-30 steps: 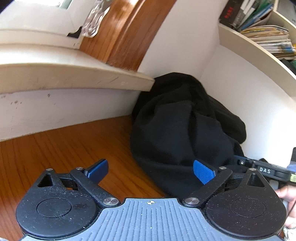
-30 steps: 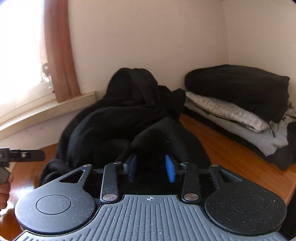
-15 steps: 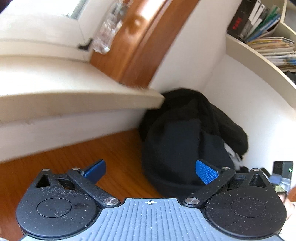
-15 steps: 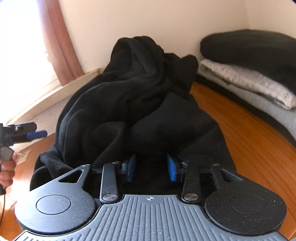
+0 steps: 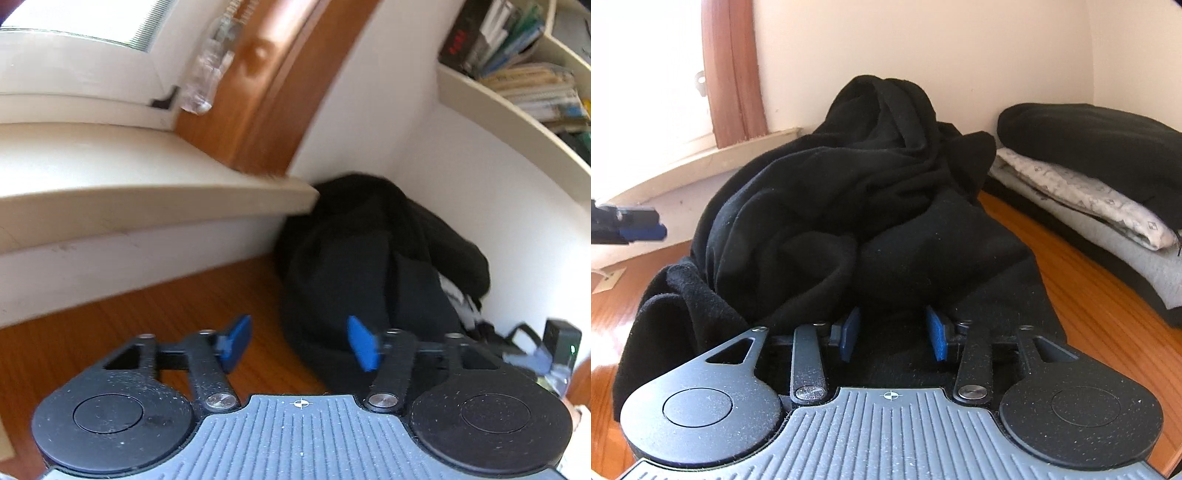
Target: Fold clothes
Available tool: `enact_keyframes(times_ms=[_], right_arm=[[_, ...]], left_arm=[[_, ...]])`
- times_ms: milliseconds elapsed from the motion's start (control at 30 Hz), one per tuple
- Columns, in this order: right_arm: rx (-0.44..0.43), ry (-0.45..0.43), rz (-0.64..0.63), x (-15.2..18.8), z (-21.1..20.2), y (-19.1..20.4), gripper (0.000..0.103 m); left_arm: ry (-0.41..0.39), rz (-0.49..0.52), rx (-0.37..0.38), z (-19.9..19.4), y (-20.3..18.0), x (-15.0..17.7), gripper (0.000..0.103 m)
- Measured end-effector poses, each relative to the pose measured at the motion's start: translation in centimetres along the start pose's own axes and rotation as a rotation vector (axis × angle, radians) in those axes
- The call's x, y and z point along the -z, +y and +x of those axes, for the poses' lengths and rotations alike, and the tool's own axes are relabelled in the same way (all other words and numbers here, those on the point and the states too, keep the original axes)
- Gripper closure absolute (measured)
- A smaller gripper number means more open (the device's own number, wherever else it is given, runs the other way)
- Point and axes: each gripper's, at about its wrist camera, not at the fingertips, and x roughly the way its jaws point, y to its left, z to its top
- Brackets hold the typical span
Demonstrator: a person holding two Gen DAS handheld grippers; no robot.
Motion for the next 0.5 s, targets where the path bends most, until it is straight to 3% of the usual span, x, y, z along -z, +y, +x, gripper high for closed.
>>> enact_keyframes(times_ms=[67, 133, 233, 467, 500], right_arm=[[0.002, -0.007, 0.002, 0.1, 0.0, 0.0, 0.061], [0.003, -0.011, 0.000, 0.1, 0.0, 0.0, 0.061], [-0.001, -0.020, 0.010, 0.2, -0.1, -0.1, 0.061], [0.002, -0.033, 0.009, 0.4, -0.3, 0.1, 0.061], [-0.003, -0.036, 0.014, 0.4, -0.3, 0.0, 0.061]], left_arm=[[-0.005, -0.006, -0.004, 0.3, -0.6, 0.3, 0.046], [0.012, -0.034, -0.005, 1.4, -1.2, 0.0, 0.024], [0.024, -0.016, 0.049, 3.5, -2.2, -1.0, 0.017], [0.120, 0.015, -0.027, 8.6, -3.4, -2.2, 0.021], [0.142, 0.011, -0.032, 9.2, -3.4, -2.2, 0.036]])
